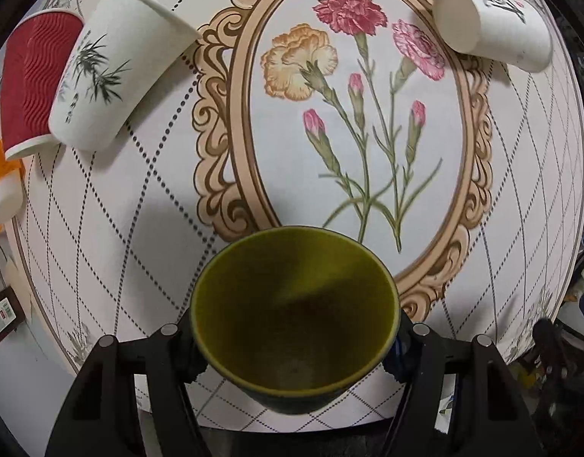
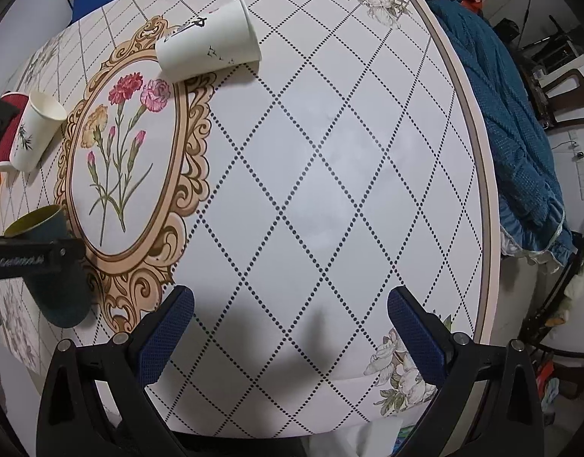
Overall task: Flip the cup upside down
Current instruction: 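Lift the dark green cup with the left tool and rotate it, then lower the dark green cup upside down onto the medallion, open left tool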
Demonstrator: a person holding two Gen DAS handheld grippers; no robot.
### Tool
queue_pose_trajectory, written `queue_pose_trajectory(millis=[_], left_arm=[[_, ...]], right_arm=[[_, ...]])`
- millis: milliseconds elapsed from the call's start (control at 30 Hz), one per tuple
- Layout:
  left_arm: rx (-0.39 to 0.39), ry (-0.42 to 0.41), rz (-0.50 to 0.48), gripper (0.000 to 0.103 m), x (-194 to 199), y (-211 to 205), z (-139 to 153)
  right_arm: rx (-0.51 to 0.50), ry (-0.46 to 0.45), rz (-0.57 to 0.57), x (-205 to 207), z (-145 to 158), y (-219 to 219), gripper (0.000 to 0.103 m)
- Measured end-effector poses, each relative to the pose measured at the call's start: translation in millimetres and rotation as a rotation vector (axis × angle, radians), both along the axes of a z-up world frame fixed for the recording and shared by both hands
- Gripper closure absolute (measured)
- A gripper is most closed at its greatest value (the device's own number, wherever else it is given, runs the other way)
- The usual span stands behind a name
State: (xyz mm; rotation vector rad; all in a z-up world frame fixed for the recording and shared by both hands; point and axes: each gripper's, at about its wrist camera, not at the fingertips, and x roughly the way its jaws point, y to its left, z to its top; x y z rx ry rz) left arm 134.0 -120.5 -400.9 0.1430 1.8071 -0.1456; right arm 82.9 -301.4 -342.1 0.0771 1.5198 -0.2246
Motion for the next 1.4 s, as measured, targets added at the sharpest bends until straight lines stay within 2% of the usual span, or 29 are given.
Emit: queue_pose_trajectory(millis=[233,400,467,533,600,833,1000,1100,1233,1400], left_arm=[[-0.012,0.051,0.071,0.035,7,12,-15],[-0.003,0.062,0.072,0.035,11,21,-17],[0.011,0.066,0.068,0.035,16,21,-26],[0.009,0.065,0.067,0.032,23,31,-29],[0.006,0.058,0.061,0.018,30,45,-31],[0.007,0.041,0.066,0.016,44,45,-27],[-0.004,0.002,0.072,0.016,45,46,4],[-0.004,-0.075,0.068,0.016,40,54,41],[0.046,-0.201,0.049,0.016,17,74,97],[0.069,-0.272,0.053,0.016,-19,104,139]], right_arm=[[-0.003,0.012,-0.020,7,-5,2,0.000],[0.004,0.015,-0.033,10,-7,3,0.000],[0.002,0.015,-0.033,10,-7,3,0.000],[0.004,0.016,-0.036,9,-8,3,0.000],[0.005,0.019,-0.038,8,-9,5,0.000],[0.006,0.020,-0.044,8,-8,6,0.000],[0.014,0.014,-0.050,5,-6,6,0.000],[0.025,0.004,-0.053,1,0,8,0.000],[0.064,-0.012,-0.041,-6,16,18,0.000],[0.143,-0.037,-0.017,-20,48,46,0.000]])
